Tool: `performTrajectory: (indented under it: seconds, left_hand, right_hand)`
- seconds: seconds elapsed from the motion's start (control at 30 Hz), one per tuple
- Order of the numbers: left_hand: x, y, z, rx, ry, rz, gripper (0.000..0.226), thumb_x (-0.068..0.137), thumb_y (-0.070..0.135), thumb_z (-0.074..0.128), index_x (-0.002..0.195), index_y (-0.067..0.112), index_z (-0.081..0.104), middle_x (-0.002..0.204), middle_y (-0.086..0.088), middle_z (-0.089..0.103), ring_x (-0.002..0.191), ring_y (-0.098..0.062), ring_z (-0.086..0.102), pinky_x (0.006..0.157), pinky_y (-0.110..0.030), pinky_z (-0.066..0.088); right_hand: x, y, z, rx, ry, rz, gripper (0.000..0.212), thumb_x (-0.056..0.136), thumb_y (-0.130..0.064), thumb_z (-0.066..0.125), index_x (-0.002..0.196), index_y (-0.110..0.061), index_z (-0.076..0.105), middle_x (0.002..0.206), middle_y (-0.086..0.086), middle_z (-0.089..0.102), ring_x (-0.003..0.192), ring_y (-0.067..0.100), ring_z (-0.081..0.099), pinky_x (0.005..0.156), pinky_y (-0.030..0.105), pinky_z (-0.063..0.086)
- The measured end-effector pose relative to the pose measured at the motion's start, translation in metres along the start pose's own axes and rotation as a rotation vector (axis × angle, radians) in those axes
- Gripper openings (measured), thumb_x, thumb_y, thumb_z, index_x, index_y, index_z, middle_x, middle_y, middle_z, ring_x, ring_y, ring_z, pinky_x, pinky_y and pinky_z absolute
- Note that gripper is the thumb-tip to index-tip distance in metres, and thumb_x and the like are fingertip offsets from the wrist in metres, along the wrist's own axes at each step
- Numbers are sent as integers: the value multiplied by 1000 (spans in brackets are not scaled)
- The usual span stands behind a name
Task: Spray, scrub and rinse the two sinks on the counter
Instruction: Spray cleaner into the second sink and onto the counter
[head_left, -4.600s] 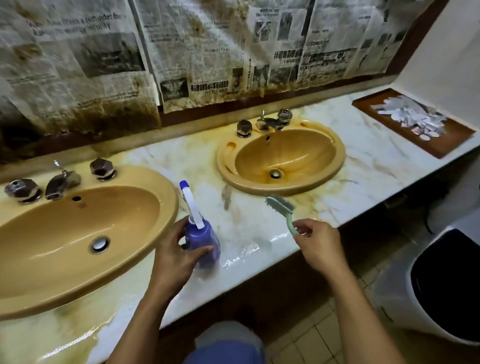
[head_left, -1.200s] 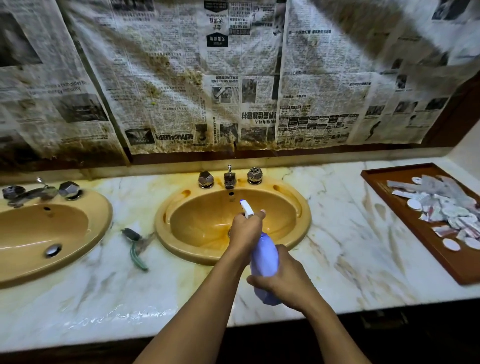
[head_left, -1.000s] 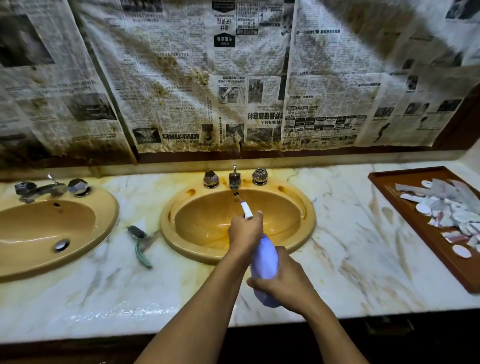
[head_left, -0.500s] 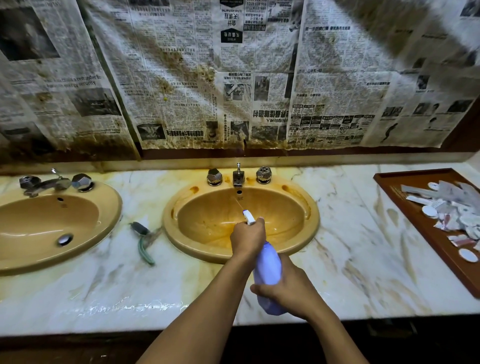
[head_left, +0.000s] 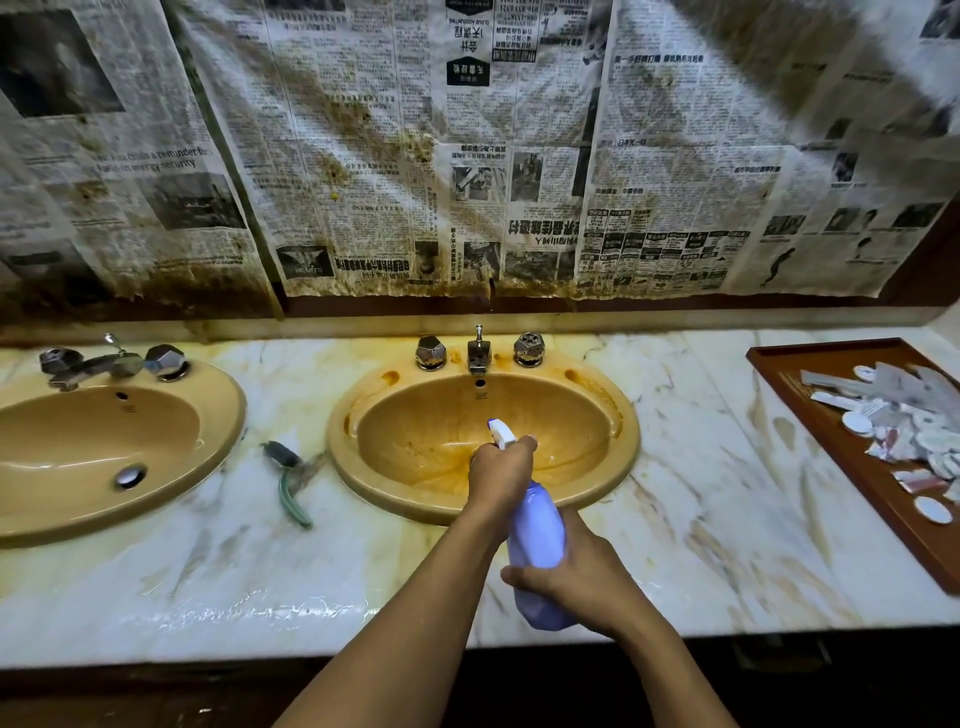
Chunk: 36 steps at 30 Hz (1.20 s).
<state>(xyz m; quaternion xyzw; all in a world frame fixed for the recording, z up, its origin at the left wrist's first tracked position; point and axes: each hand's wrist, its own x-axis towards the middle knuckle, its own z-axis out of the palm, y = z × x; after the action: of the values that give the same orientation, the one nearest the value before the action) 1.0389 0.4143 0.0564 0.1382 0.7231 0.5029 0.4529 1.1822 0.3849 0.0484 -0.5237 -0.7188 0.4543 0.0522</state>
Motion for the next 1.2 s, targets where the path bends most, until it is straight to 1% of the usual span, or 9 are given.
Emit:
performTrajectory:
  seconds: [0.17,0.33,0.47,0.6,0.73,0.9,1.0,1.1,1.2]
  left_hand:
    - [-2,-3,-5,108,82,27,37,94,41,61,92,4,70,92,-12,74,87,-30,67,77,-37,51]
    - [-7,-6,-9,167,168,62,39,97,46,60,82,11,68,88,-10,73,92,-32,67,80,-36,50]
    - [-9,-12,-13,69,156,60,42,94,52,63,98,11,69,97,-6,72,98,-29,66,92,-40,53]
    - [-12,-10,-19,48,102,31,36,95,47,64,96,12,65,94,-5,69,90,-24,64,79,-35,47]
    - [-14,-9,-25,94,134,46,41,92,50,64,87,10,72,87,-7,76,91,-28,70,86,-39,54]
    - [-17,-10,-28,128,200,76,38,95,48,63,74,17,64,81,-4,71,89,-29,67,79,-35,50]
    - [-14,-15,-28,57,163,86,40,93,54,64,91,14,68,93,-5,74,95,-28,70,88,-39,54]
    - [-15,-13,-30,24,124,54,45,95,52,63,110,10,64,103,-6,68,96,-25,63,79,-35,45]
    - [-16,-10,-29,25,107,54,41,96,48,62,108,9,66,98,-5,67,86,-21,61,73,-33,42]
  right_hand:
    - [-5,0,3,-22,-9,-13,85,53,-73,74,127,-39,48,118,-14,65,105,8,62,91,35,54]
    - [-11,-2,6,-17,-15,-37,85,53,-71,75,127,-39,48,119,-15,65,106,7,62,93,37,54]
    - [-14,-4,7,-6,-30,-47,82,54,-69,76,125,-39,50,116,-16,66,103,5,63,92,37,55]
    - [-17,-7,11,-21,-25,-54,83,56,-69,76,127,-37,49,117,-13,66,103,7,62,90,34,54]
    - [-18,-9,15,-47,-6,-58,83,56,-71,76,127,-37,48,115,-12,65,102,10,63,89,35,54]
    - [-21,-11,17,-56,-21,-78,84,58,-70,76,129,-36,47,118,-12,64,104,9,61,91,36,54]
    - [-20,-12,16,-44,-20,-78,83,56,-71,76,126,-37,49,114,-14,65,100,5,62,87,33,54]
    - [-21,-13,17,-24,-16,-73,80,59,-68,78,126,-36,50,114,-14,65,99,3,61,79,27,51]
    - [-22,-14,17,-22,-10,-64,78,60,-66,80,125,-35,50,114,-13,65,99,4,61,79,28,51]
